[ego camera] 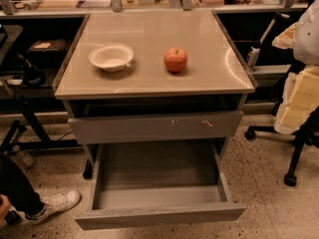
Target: Close middle drawer
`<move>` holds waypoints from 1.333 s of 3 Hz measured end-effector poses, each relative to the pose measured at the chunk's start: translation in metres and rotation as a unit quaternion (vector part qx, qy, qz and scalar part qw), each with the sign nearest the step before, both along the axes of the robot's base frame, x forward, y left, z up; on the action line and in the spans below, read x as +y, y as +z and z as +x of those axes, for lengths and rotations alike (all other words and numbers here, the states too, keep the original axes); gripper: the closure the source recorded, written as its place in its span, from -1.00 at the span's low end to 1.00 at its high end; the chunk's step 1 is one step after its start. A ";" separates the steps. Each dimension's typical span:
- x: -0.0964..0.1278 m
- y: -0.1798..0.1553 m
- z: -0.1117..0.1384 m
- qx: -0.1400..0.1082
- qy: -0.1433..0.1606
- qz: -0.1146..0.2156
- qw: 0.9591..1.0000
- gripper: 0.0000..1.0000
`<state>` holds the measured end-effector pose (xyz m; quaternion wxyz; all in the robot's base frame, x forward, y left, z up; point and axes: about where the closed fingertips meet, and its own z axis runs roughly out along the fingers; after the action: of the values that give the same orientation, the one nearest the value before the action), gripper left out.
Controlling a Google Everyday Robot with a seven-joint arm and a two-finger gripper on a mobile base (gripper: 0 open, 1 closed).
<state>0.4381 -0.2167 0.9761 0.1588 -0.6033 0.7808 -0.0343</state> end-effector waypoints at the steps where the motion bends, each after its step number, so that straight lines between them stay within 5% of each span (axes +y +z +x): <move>1: 0.000 0.000 0.000 0.000 0.000 0.000 1.000 -1.00; 4: 0.000 0.000 0.000 0.000 0.000 0.000 1.000 0.29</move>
Offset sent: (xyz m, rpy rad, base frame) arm 0.0000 0.0000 0.0000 0.0000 0.0000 0.0000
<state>0.4381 -0.2167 0.9761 0.1589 -0.6033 0.7808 -0.0343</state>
